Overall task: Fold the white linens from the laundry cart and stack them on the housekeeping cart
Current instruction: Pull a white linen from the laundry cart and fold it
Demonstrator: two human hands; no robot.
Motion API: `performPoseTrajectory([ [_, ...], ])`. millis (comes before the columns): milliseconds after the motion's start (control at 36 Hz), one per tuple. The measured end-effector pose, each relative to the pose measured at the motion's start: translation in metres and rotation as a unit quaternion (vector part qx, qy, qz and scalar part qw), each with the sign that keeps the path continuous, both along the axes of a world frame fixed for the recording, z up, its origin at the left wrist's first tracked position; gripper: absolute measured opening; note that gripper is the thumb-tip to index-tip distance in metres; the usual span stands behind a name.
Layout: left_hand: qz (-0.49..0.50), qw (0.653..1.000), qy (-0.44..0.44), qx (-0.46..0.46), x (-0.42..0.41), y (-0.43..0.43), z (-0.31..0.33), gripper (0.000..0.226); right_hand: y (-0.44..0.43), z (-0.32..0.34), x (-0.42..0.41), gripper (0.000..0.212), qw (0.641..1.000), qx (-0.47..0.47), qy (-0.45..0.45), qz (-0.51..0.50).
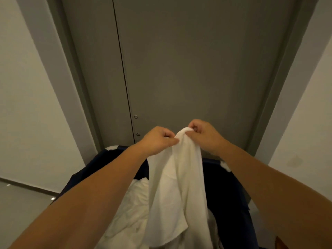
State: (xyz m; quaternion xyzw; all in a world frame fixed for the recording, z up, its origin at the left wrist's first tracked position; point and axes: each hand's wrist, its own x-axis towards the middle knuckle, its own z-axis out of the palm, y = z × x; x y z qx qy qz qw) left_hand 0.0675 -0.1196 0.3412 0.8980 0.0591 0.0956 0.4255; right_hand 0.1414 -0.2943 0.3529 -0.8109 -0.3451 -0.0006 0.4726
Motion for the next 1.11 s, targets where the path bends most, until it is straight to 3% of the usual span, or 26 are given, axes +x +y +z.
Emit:
performPoseTrajectory([
  [56,0.007,0.999,0.018,0.03,0.0,0.001,-0.005,0.034,0.002,0.015,0.001,0.022,1.0,0.011,-0.019,-0.005],
  [194,0.01,0.997,0.063,0.046,0.0,0.002,-0.021,0.015,-0.011,0.05,0.016,0.009,0.992,0.034,-0.075,-0.091],
  [333,0.03,0.996,0.084,0.014,0.004,0.009,-0.017,0.024,-0.045,0.062,0.035,0.01,0.978,-0.009,-0.127,-0.164],
  [444,0.026,0.995,0.09,0.022,0.009,0.01,-0.004,0.019,-0.064,0.053,0.043,0.017,0.973,-0.043,-0.12,-0.193],
  [528,0.025,0.994,0.091,0.047,0.012,0.016,-0.002,0.028,-0.077,0.044,0.05,0.011,0.97,-0.052,-0.099,-0.215],
  [778,-0.024,0.981,0.14,0.135,0.011,0.037,-0.006,0.016,-0.104,0.034,0.069,0.011,0.957,-0.03,-0.089,-0.275],
  [889,-0.031,0.985,0.104,0.135,0.011,0.036,0.0,0.023,-0.109,0.023,0.075,0.01,0.966,-0.078,-0.072,-0.236],
  [972,-0.048,0.989,0.063,0.121,0.013,0.026,0.011,0.021,-0.112,0.003,0.079,0.025,0.971,-0.174,-0.072,-0.147],
  [1111,-0.091,0.985,0.048,0.139,0.021,0.012,0.027,0.021,-0.1,-0.027,0.068,0.015,0.937,-0.346,-0.037,0.021],
])
